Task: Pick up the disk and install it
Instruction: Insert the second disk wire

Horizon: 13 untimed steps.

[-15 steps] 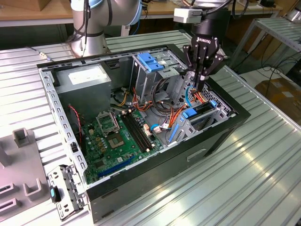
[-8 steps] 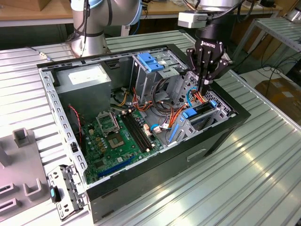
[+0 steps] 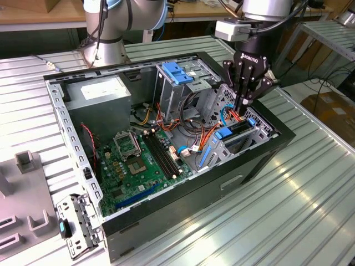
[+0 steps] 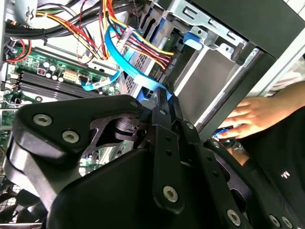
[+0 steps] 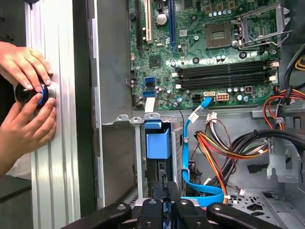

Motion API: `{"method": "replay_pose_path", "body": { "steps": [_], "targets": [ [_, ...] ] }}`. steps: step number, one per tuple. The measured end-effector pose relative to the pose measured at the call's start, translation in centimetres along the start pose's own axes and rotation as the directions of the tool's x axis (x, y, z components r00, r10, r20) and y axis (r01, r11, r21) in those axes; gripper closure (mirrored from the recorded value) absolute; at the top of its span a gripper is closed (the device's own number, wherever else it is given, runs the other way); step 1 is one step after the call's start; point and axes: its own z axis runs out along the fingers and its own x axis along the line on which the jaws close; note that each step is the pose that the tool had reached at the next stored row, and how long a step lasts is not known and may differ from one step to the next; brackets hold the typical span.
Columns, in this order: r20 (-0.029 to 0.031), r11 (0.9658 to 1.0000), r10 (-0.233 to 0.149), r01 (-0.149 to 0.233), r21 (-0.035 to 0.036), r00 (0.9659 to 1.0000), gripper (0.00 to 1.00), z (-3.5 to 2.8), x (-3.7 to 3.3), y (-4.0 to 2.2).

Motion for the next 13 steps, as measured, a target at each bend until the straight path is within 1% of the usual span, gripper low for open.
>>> {"method": "replay_pose_path", "body": {
  "steps": [6, 8, 13],
  "targets": [
    [0.0003, 1.0000, 0.000, 0.000, 0.0016, 1.0000, 0.84, -0.01, 0.02, 0.00],
    [0.0004, 1.0000, 0.000, 0.000, 0.0036, 1.0000, 0.84, -0.01, 0.02, 0.00],
    [0.0004, 1.0000, 0.000, 0.000, 0.0036, 1.0000, 0.84, -0.01, 0.02, 0.00]
  ]
}}
